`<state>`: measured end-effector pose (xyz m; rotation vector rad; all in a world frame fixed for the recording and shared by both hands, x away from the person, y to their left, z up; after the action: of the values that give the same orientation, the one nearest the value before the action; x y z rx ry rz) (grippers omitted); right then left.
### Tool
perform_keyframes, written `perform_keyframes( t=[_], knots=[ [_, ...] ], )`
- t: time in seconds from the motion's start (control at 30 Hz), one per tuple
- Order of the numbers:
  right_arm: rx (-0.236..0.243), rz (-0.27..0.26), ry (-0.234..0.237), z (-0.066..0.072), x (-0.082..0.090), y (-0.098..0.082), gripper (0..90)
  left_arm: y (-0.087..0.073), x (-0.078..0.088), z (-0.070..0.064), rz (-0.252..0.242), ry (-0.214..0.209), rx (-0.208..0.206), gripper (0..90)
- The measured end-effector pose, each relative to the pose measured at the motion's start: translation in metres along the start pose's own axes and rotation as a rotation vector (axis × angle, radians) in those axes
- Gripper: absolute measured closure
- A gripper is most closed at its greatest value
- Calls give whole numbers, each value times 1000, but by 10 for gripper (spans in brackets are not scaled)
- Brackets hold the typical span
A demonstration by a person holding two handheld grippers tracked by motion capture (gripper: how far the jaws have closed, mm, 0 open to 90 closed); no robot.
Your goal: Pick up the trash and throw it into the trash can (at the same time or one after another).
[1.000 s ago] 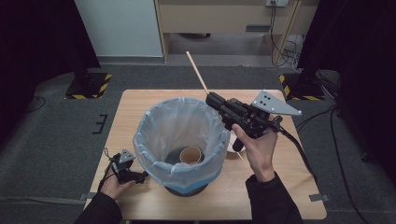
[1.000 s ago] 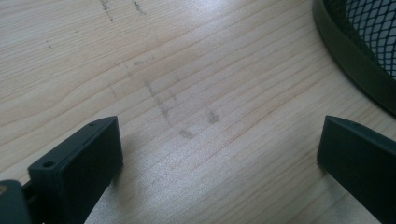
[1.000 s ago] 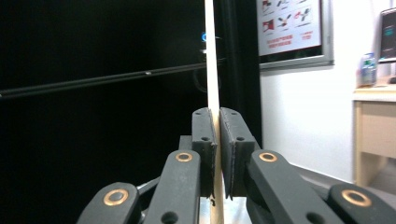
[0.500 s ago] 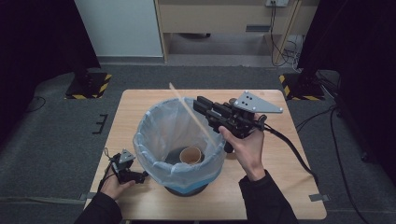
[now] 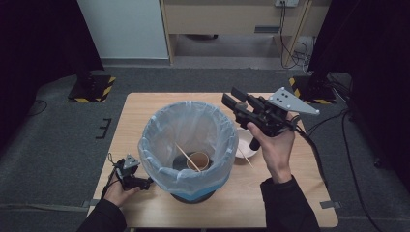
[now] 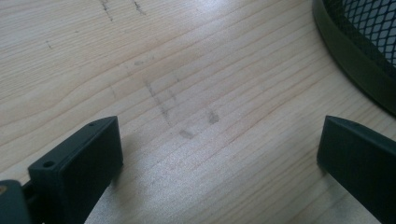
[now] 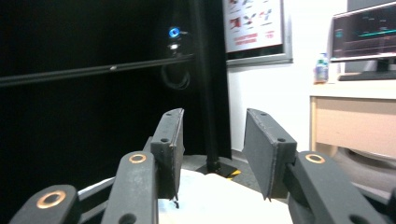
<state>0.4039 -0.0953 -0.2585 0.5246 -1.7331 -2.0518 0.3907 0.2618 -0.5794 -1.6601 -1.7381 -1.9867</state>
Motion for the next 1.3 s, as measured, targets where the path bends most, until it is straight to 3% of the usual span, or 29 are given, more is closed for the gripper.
perform_keyframes(
  t=[0.03, 0.07, 0.13, 0.23, 0.27, 0.3, 0.37, 0.47, 0.5, 0.53, 0.67, 0.77, 1.03, 1.3],
  knots=[
    [20, 3, -48, -12, 3, -1, 548, 0, 0, 0, 0, 0, 0, 0],
    [20, 3, -48, -12, 3, -1, 548, 0, 0, 0, 0, 0, 0, 0],
    [0, 6, -64, -24, 6, -3, 513, 0, 0, 0, 0, 0, 0, 0],
    [-2, 22, -127, -49, 10, -14, 439, 0, 0, 0, 0, 0, 0, 0],
    [-2, 22, -127, -49, 10, -14, 439, 0, 0, 0, 0, 0, 0, 0],
    [0, 40, -156, -62, 10, -22, 425, 0, 0, 0, 0, 0, 0, 0],
    [-6, 57, -181, -74, 11, -32, 413, 0, 0, 0, 0, 0, 0, 0],
    [-10, 77, -198, -85, 11, -44, 408, 0, 0, 0, 0, 0, 0, 0],
    [-15, 104, -215, -94, 12, -57, 406, 0, 0, 0, 0, 0, 0, 0],
    [-15, 104, -215, -94, 12, -57, 406, 0, 0, 0, 0, 0, 0, 0],
    [-14, 169, -260, -114, 12, -88, 414, 0, 0, 0, 0, -1, 0, 0],
    [0, 193, -281, -120, 12, -97, 425, 0, 0, 0, 0, -1, 0, 0],
    [39, 321, -323, -134, 3, -139, 438, 0, 0, 0, 0, 0, 0, 0],
    [45, 409, -303, -134, -5, -173, 520, 0, 0, 0, 0, 0, 0, 0]
  ],
)
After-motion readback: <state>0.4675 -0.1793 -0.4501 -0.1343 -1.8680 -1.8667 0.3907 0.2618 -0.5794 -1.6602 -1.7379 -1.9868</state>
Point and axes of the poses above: each handheld gripper's, and its own axes: x roughly backward along the jaws, y roughly out of its top, z roughly to its left, the point moved 6 cm from there along -x, roughly forward along the jaws, and after that the axes turned 15 degrees about -y, right-handed, at the moved point
